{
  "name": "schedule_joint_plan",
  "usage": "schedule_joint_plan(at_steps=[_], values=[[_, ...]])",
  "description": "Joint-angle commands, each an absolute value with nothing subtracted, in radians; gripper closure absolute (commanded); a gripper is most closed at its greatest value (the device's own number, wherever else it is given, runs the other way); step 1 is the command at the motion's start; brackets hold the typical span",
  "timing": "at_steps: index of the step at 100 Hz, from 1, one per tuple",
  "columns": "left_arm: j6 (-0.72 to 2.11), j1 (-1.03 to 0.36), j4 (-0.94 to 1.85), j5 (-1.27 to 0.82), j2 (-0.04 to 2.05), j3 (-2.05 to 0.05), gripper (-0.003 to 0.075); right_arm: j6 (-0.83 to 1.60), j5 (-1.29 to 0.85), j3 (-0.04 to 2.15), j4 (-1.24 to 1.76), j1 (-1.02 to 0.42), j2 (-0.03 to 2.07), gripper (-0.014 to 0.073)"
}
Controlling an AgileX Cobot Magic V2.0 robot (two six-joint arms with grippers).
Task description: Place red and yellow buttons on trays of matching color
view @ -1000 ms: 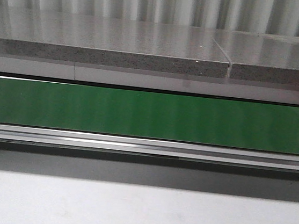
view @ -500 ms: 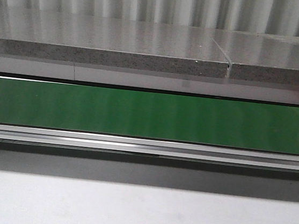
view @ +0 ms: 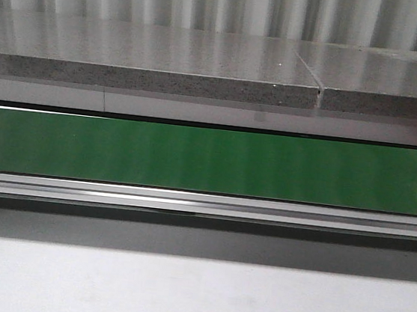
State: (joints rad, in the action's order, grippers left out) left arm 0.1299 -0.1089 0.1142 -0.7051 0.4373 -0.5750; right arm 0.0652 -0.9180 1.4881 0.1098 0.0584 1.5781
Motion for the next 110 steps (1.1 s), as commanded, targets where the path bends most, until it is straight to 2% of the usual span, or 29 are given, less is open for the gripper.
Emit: schedule_joint_plan(at_steps=[1,110], values=[[0.13,-0.116,0.133,-0.636,0.445,-0.601,0.0741,0.076,-0.891,1.483,0.114,0.037,1.501,0.0715],[0.13,-0.116,0.133,-0.636,0.445,-0.601,0.0741,0.076,-0.755,0.857,0.105,0.014,0.892,0.0715]])
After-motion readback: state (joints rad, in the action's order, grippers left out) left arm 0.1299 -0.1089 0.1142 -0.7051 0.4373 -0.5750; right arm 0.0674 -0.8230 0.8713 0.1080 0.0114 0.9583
